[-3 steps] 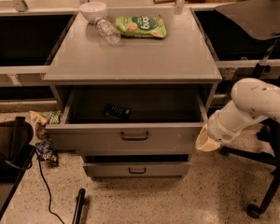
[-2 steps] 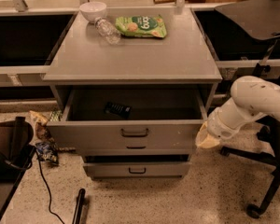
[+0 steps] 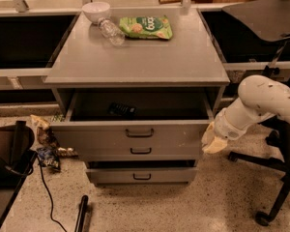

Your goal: Close top drawer

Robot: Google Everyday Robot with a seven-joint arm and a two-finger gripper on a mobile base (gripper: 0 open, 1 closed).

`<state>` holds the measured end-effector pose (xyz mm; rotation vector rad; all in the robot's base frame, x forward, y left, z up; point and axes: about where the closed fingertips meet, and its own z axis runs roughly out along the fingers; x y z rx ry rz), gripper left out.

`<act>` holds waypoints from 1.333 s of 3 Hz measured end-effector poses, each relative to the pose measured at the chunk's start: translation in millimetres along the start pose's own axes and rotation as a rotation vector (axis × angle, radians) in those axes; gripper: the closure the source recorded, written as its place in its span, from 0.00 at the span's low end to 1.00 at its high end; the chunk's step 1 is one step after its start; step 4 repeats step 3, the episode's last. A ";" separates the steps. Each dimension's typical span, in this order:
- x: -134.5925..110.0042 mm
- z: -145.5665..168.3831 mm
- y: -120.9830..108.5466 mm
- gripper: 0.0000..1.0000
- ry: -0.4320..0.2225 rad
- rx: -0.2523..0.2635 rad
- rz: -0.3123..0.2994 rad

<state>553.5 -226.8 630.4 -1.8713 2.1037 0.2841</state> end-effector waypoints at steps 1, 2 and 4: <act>-0.4 -2.2 -6.9 0.00 -0.012 -0.004 -0.011; -2.3 -3.7 -6.1 0.00 -0.015 -0.004 -0.018; -12.2 -13.7 11.3 0.00 -0.052 -0.015 -0.056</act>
Offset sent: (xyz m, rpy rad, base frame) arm 0.0108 -0.0042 0.0094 0.0145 -0.0134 0.0152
